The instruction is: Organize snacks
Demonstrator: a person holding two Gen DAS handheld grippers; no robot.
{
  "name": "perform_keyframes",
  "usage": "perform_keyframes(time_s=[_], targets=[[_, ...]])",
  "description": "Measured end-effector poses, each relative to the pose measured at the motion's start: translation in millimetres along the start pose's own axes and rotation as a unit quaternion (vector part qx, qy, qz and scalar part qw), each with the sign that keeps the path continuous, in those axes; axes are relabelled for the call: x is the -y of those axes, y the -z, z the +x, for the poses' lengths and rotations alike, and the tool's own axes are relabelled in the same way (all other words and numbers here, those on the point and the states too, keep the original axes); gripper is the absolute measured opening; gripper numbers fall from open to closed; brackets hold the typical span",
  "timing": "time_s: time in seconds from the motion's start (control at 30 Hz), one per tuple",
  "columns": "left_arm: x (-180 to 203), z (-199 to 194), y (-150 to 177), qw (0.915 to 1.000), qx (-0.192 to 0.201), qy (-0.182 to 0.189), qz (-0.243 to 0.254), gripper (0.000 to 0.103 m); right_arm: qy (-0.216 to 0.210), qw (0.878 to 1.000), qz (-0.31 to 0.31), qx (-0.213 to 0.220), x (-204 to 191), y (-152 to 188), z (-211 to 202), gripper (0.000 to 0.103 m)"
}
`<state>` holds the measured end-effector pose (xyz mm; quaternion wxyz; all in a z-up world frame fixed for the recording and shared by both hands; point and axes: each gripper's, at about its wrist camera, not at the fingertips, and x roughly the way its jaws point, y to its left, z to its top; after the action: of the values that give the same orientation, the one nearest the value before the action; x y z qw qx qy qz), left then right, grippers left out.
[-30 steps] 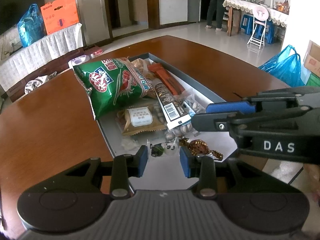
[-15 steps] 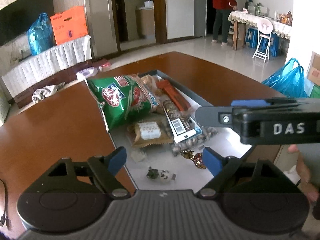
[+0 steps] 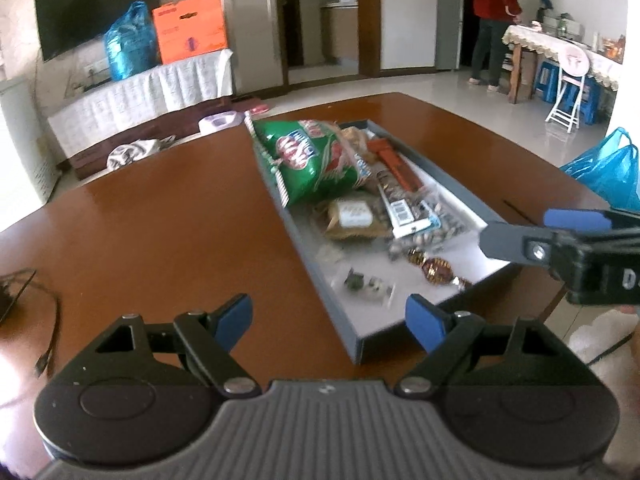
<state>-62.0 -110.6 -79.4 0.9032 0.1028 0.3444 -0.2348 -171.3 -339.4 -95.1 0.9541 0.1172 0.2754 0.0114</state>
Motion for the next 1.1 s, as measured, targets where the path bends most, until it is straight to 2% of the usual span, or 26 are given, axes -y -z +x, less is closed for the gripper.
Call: perform_keyframes(time_s=[0.17, 0.3, 0.47, 0.63, 1.1], targets=[[0, -15, 15, 0.9996, -0.014, -0.012, -0.021, 0.085, 0.008, 0.998, -0.048, -0.033, -16, 13, -2, 0.103], [1, -11, 20, 0.9976, -0.033, -0.043, -0.044, 0.085, 0.028, 0.996, -0.072, -0.049, -22, 16, 6, 0.103], [1, 2, 23, 0.9958, -0.05, -0.056, -0.053, 0.085, 0.039, 0.994, -0.063, -0.085, -15, 19, 20, 0.103], [2, 14, 24, 0.9951, -0.064, -0.055, -0.051, 0.085, 0.044, 0.992, -0.059, -0.098, -11, 19, 26, 0.103], [5, 23, 25, 0.9944, -0.078, -0.059, -0.039, 0.085, 0.05, 0.991, -0.056, -0.107, -7, 17, 29, 0.103]])
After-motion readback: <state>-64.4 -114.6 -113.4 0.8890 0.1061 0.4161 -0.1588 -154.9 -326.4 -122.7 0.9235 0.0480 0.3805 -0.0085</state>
